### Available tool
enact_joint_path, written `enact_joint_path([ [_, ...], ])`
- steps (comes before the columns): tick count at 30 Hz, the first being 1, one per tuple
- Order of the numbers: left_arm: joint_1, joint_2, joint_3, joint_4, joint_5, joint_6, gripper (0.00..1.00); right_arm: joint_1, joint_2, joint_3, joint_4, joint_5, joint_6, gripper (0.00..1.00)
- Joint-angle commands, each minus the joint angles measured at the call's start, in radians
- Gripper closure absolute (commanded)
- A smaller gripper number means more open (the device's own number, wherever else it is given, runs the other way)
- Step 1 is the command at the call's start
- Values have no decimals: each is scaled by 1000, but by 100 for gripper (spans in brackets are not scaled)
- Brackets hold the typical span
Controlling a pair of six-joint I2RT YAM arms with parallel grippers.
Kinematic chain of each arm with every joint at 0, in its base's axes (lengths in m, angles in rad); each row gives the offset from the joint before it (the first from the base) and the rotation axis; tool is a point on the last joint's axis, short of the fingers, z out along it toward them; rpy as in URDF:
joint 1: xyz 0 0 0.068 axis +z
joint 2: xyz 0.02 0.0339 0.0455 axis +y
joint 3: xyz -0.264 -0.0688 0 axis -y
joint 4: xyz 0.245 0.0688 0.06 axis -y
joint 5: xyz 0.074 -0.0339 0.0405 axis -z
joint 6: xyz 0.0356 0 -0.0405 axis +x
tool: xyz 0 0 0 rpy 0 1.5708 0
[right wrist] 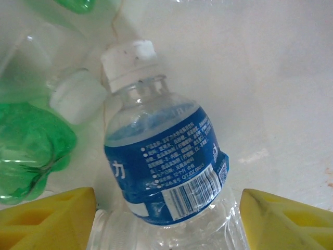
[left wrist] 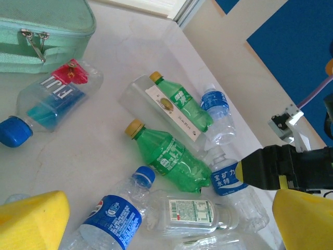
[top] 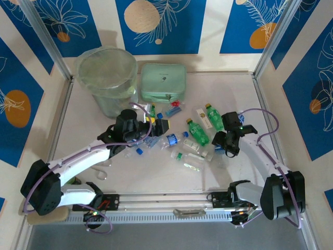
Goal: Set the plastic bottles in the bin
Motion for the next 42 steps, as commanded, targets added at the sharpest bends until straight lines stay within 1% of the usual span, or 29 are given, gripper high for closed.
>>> enact_joint_path([
  [1,-8,3,30,51,-22,-12,0,-15,23,-22,42,-54,5,26],
  [11,-9,-12,17,29,-51,-10,0,-34,97,-52,116,-110,-1,25],
  [26,-8,-35,-10,25,-70,-9,0,-36,187,-44,136,-132,11,23],
  [29,-8,-44,-18,22,-79,-7,0,-33,193,-45,140,-132,14,26],
  [33,-8,-57,-24,3,-104,-3,0,-22,162,-46,138,-121,9,38],
  [36,-9,-61,-24,-12,-125,-4,0,-16,130,-48,136,-117,2,43],
  [40,-8,-61,-23,-19,-139,-6,0,-13,78,-43,121,-106,-1,44],
  [42,-9,-56,-20,-23,-140,-6,0,-12,48,-28,112,-121,-2,45],
])
